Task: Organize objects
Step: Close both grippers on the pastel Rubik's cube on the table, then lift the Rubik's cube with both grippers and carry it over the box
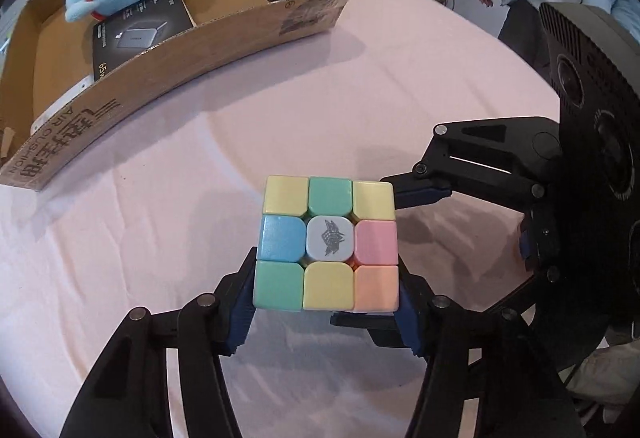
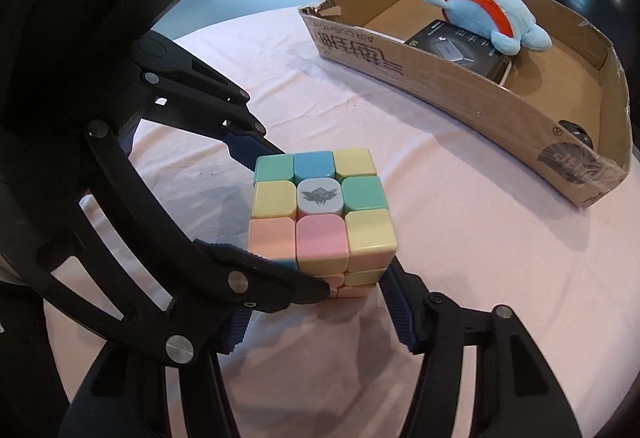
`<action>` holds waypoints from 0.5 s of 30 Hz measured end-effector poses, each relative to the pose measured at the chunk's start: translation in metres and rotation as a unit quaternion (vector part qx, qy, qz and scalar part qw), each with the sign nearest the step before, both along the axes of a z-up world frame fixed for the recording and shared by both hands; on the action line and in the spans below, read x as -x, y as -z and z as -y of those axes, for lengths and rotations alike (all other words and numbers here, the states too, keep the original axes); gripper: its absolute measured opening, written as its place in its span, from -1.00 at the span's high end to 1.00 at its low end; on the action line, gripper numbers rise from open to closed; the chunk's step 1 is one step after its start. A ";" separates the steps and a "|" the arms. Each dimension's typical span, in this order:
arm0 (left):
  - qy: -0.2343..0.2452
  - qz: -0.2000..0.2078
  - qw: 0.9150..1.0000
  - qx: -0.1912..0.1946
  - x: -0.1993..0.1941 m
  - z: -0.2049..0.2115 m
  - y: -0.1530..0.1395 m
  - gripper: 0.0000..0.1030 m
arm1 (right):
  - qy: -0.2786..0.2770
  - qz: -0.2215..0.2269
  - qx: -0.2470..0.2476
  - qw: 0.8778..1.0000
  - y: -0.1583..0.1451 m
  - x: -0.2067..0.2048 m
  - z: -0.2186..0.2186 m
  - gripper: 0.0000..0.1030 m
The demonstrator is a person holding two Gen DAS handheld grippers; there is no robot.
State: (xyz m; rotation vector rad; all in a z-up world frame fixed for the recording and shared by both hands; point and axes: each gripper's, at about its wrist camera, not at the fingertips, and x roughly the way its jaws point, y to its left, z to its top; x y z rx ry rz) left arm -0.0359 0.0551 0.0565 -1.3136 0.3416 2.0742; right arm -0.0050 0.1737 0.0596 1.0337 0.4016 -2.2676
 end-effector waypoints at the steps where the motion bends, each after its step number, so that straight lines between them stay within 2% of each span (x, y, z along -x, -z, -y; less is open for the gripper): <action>1: 0.001 0.003 1.000 -0.007 0.003 0.001 -0.001 -0.12 | -0.002 -0.002 0.001 1.000 0.001 0.000 0.000 -0.09; 10: 0.022 0.016 0.999 -0.028 0.011 0.003 -0.003 -0.12 | -0.002 0.003 0.011 1.000 0.003 0.007 0.007 -0.08; 15: 0.030 0.011 0.999 -0.025 0.013 0.001 -0.004 -0.12 | 0.001 0.002 0.010 1.000 0.003 0.006 0.007 -0.08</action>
